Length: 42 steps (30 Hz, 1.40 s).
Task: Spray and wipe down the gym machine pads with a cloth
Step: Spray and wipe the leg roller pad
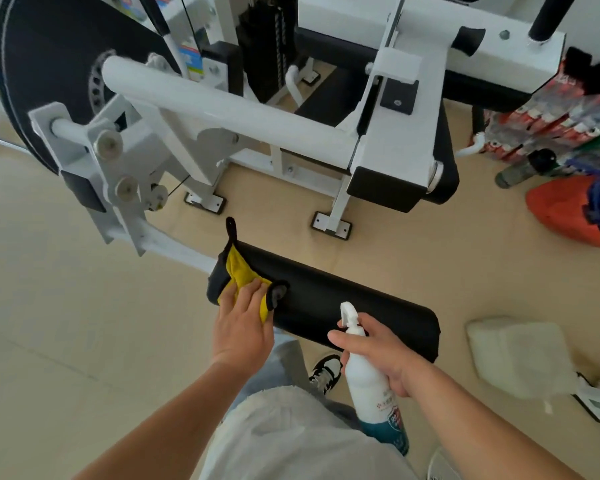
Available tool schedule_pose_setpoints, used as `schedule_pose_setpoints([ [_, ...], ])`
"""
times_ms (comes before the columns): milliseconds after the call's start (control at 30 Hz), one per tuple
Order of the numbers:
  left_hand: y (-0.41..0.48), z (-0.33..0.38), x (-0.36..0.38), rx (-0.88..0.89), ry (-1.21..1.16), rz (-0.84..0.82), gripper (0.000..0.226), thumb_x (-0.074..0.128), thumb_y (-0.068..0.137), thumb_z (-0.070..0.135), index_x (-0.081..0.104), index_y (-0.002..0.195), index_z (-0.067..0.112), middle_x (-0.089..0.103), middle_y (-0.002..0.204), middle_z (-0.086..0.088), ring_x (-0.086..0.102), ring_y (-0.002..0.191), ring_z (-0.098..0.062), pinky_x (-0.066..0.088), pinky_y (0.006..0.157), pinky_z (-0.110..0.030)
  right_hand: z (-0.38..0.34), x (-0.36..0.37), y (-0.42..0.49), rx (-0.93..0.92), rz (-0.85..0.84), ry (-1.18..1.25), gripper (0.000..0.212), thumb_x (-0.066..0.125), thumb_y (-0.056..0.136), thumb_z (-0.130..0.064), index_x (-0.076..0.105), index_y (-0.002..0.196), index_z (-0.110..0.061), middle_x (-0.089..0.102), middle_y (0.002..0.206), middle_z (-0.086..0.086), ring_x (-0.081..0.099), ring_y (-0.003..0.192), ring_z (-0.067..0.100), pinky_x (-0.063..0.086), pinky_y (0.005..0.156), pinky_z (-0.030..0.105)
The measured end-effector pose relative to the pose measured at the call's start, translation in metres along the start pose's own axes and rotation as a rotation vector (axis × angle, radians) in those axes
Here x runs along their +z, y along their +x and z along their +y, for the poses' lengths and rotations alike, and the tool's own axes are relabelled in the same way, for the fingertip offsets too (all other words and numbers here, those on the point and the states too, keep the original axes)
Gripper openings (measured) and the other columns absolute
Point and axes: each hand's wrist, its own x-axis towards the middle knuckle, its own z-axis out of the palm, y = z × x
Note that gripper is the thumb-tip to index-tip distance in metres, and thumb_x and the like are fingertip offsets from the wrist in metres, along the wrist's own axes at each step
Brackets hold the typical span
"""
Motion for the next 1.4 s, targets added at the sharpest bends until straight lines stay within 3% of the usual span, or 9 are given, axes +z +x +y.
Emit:
schedule_pose_setpoints([
  [267,0.000,0.028,0.014,-0.046,-0.094,-0.100,0.062,0.029,0.102,0.047,0.053,0.147,0.011,0.047,0.153,-0.011,0.029,0.146,-0.046,0.026,0.123,-0.062,0.004,-0.011,-0.007,-0.050,0.037,0.046,0.048,0.089,0.089,-0.040,0.063,0.127,-0.027,0.079,0.087,0.015,0.076,0.078,0.028,0.064,0.079,0.044],
  [400,-0.004,0.094,0.032,0.425,0.081,-0.323,0.066,0.023,0.103,0.051,0.031,0.163,0.024,0.017,0.173,-0.003,-0.016,0.157,-0.041,-0.011,0.126,-0.058,0.005,-0.025,-0.021,-0.054,0.067,0.123,0.044,0.087,0.092,-0.028,0.063,0.127,-0.018,0.075,0.081,0.018,0.073,0.068,0.028,0.062,0.067,0.036],
  [533,0.010,0.106,0.024,0.754,0.198,-0.405,0.069,0.041,0.102,0.045,0.019,0.164,0.022,0.009,0.173,-0.002,-0.022,0.156,-0.034,-0.015,0.125,-0.055,0.008,-0.040,-0.029,-0.051,0.092,0.131,0.041,0.087,0.092,-0.024,0.064,0.124,-0.014,0.073,0.077,0.017,0.071,0.067,0.031,0.062,0.071,0.039],
  [800,0.033,-0.031,-0.003,-0.051,0.154,-0.202,0.068,0.016,0.106,0.050,0.016,0.165,0.016,0.017,0.173,-0.006,-0.005,0.160,-0.032,0.004,0.130,-0.050,0.008,-0.051,-0.035,-0.092,0.051,0.115,0.054,0.093,0.083,-0.033,0.064,0.125,-0.017,0.074,0.081,0.017,0.072,0.069,0.028,0.061,0.069,0.038],
  [900,0.039,0.028,-0.002,-0.321,0.053,-0.260,0.068,0.019,0.107,0.049,0.049,0.151,0.006,0.041,0.162,-0.011,-0.004,0.159,-0.035,-0.004,0.129,-0.053,0.009,-0.054,-0.039,-0.114,0.052,0.133,0.058,0.093,0.077,-0.036,0.064,0.124,-0.018,0.075,0.082,0.017,0.073,0.072,0.031,0.062,0.070,0.039],
  [967,0.026,0.082,0.009,-0.087,0.112,-0.292,0.066,0.020,0.107,0.051,0.062,0.140,0.013,0.049,0.156,-0.008,-0.003,0.159,-0.035,-0.011,0.127,-0.055,0.011,-0.058,-0.043,-0.125,0.056,0.146,0.061,0.091,0.073,-0.038,0.064,0.124,-0.018,0.074,0.083,0.018,0.073,0.074,0.033,0.062,0.070,0.039],
  [1100,0.008,0.113,0.022,0.576,0.124,-0.425,0.070,0.032,0.105,0.049,0.005,0.167,0.028,0.000,0.174,0.004,-0.019,0.158,-0.029,-0.021,0.122,-0.048,0.023,-0.076,-0.054,-0.146,0.088,0.173,0.062,0.090,0.072,-0.039,0.063,0.124,-0.017,0.074,0.082,0.018,0.073,0.075,0.033,0.062,0.070,0.039],
  [1300,0.027,0.154,0.032,-0.048,0.107,-0.318,0.066,0.022,0.106,0.049,0.021,0.165,0.018,0.019,0.172,-0.001,-0.006,0.159,-0.035,-0.008,0.128,-0.054,0.052,-0.108,-0.074,-0.171,0.164,0.257,0.058,0.094,0.077,-0.036,0.064,0.125,-0.019,0.074,0.083,0.021,0.071,0.076,0.034,0.059,0.079,0.046],
  [1400,-0.003,0.214,0.048,0.124,0.133,-0.437,0.067,0.020,0.107,0.049,0.021,0.165,0.016,0.020,0.171,0.000,-0.015,0.157,-0.041,-0.016,0.123,-0.061,0.069,-0.119,-0.085,-0.179,0.190,0.278,0.050,0.092,0.086,-0.031,0.063,0.124,-0.016,0.074,0.082,0.023,0.071,0.076,0.034,0.058,0.078,0.045],
])
